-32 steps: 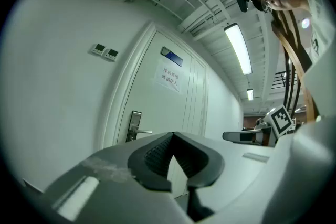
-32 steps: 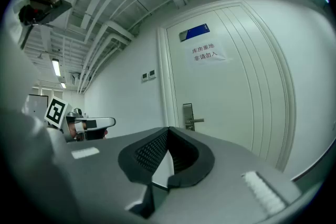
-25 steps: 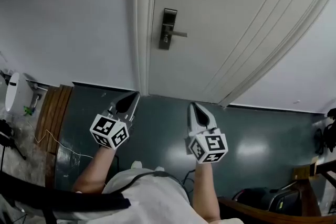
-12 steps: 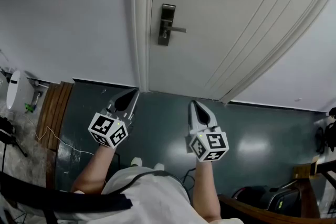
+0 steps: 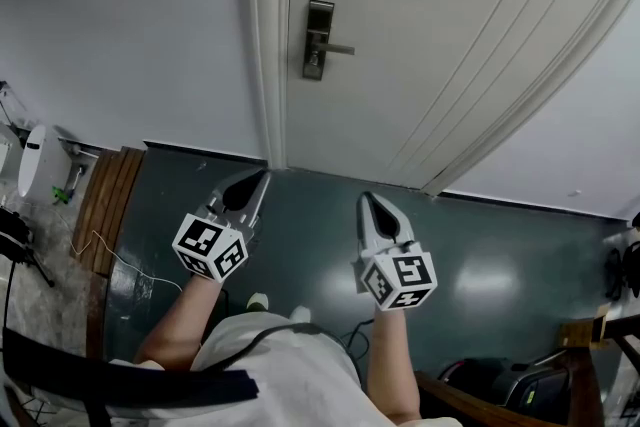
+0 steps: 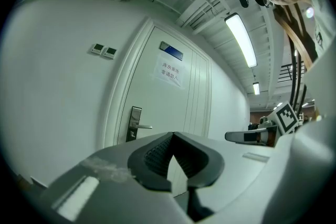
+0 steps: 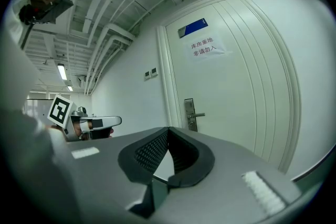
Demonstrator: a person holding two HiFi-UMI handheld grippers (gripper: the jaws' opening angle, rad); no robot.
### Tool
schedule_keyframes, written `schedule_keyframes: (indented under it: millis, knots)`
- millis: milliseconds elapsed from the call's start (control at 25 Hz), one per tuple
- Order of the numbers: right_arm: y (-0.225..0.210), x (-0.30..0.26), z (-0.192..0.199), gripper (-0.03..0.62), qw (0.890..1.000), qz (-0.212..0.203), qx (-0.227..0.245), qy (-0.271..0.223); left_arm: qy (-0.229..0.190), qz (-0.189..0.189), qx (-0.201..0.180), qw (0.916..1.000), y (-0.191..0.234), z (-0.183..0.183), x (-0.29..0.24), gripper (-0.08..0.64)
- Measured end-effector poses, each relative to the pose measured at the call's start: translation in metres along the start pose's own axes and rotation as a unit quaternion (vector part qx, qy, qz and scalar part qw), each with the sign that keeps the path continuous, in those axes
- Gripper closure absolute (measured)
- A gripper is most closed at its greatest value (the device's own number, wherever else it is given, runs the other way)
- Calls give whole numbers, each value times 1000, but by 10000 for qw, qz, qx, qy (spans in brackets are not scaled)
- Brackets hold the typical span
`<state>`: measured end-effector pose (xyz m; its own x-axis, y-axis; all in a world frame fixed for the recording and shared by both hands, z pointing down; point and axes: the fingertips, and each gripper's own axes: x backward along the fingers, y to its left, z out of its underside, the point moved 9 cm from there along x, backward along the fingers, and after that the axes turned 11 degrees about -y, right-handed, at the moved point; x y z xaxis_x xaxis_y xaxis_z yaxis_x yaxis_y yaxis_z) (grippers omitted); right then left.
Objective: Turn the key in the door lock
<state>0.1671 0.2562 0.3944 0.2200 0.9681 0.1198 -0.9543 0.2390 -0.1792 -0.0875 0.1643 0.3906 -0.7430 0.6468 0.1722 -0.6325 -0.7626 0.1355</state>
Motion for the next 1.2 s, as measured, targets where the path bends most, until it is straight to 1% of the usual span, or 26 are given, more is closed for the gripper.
schedule_keyframes:
  millis: [400, 560, 800, 960, 1080, 1200]
  knots:
    - [-15, 26, 10, 584, 9999, -94, -92, 99, 120, -94, -13, 9999, -28, 14, 9, 555]
    - [-22, 30, 10, 584, 9999, -76, -86, 84, 174, -121, -38, 9998, -31, 17, 8, 555]
    - [-30, 23, 8, 584, 10000, -57, -38, 15, 88, -158, -102, 9998, -21, 13, -2, 555]
    - [-32, 9, 12, 583, 10000, -79, -29, 47, 56, -130, -77, 9999, -11, 16, -12, 555]
    - [-32, -9, 15, 584, 9999, -101, -13, 61, 91, -104, -32, 9999, 4, 22, -19, 555]
    - [-34, -37, 18, 584, 9999, -109, 26, 86, 95, -114, 37, 9999, 29, 26, -32, 555]
